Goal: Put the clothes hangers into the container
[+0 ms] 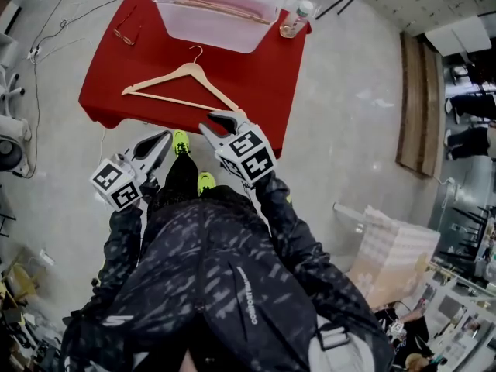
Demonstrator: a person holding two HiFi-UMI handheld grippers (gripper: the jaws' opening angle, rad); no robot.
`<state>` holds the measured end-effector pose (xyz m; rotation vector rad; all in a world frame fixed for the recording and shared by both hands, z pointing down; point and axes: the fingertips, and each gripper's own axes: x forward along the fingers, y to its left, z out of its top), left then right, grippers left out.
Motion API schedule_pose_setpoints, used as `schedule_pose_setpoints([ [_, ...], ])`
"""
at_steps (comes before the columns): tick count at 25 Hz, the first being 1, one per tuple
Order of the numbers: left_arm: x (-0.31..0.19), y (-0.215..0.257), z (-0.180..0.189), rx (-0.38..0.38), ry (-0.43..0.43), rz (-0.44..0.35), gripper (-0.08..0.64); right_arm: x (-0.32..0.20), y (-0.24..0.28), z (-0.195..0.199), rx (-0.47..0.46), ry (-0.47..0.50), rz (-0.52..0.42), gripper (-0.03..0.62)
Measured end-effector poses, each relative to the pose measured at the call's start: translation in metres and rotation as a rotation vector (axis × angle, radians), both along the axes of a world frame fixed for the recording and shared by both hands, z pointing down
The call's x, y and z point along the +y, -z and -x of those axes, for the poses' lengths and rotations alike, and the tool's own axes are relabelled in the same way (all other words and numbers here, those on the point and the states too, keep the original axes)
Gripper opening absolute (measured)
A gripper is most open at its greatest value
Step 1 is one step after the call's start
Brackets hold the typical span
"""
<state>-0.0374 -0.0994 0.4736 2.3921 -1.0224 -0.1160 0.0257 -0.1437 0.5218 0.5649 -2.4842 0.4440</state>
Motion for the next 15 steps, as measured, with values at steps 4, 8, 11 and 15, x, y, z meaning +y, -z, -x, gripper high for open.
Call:
schedule_pose_setpoints([
  [4,-0.010,-0.016,0.009,-0.011,-0.022,0.028,0.012,-0.017,-0.019,0.003,0.028,-0.023,0.022,0.103],
  [8,-0.023,-0.024,0.020,-0.003,-0.028,0.038,0.012,-0.035,-0.031,0.010,0.048,-0.040,0.034,0.119],
  [11,-0.032,-0.032,0.025,0.007,-0.035,0.050,0.012,-0.047,-0.042,0.013,0.065,-0.054,0.052,0.132],
  [15,-0.043,-0.047,0.024,0.024,-0.046,0.065,0.011,-0.056,-0.061,0.011,0.094,-0.066,0.078,0.144],
])
